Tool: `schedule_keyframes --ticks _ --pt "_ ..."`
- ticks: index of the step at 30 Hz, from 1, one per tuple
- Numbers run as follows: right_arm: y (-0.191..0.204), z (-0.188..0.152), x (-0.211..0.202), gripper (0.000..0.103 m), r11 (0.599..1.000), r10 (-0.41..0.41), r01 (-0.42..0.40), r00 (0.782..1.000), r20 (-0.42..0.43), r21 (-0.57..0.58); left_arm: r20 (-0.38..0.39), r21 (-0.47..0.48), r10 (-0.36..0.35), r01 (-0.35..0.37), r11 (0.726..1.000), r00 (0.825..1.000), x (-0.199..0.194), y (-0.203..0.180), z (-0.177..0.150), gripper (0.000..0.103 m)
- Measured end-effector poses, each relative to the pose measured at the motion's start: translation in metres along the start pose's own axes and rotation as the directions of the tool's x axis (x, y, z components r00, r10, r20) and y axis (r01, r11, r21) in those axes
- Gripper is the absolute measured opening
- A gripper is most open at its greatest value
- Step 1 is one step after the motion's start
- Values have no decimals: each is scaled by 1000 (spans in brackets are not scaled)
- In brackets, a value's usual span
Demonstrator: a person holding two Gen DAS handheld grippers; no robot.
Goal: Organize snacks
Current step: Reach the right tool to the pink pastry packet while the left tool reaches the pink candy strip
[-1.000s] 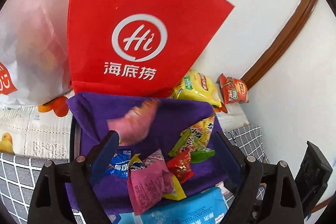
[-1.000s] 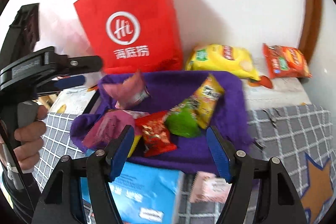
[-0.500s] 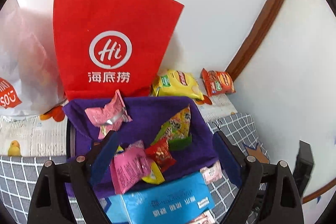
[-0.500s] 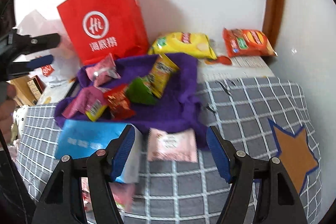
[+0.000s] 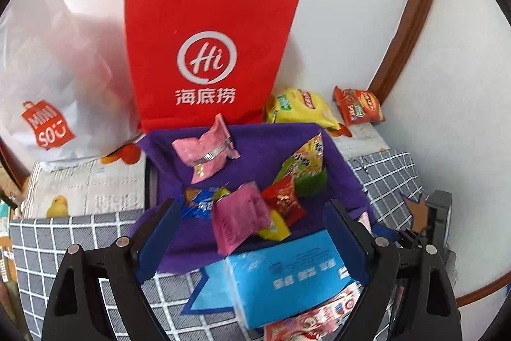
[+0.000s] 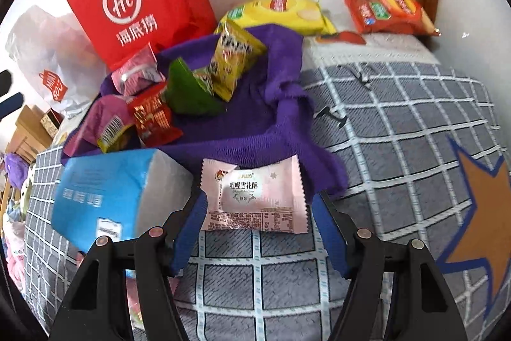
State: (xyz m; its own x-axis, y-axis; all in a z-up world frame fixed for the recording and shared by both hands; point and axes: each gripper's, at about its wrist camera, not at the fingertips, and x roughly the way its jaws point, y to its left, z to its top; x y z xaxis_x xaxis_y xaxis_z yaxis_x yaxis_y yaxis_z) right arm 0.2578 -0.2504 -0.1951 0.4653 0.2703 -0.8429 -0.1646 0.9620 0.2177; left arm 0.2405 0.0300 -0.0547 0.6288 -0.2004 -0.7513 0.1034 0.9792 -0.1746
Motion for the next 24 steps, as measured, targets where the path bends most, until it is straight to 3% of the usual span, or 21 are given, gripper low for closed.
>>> schedule_keyframes --ticks 5,9,14,24 --pt "4 1 8 69 1000 17 -17 1000 15 4 -15 -20 17 -17 1000 1000 -2 6 -11 90" --pt "2 2 4 42 999 32 -32 999 22 9 -26 -24 27 -27 999 999 -5 8 -19 90" --pt "0 -3 -13 20 998 57 -57 997 46 14 -24 -34 25 -26 999 999 -15 9 -28 90" --pt "-1 -21 -66 16 997 54 -59 993 105 40 -5 -44 9 -10 999 1000 -44 4 -49 90"
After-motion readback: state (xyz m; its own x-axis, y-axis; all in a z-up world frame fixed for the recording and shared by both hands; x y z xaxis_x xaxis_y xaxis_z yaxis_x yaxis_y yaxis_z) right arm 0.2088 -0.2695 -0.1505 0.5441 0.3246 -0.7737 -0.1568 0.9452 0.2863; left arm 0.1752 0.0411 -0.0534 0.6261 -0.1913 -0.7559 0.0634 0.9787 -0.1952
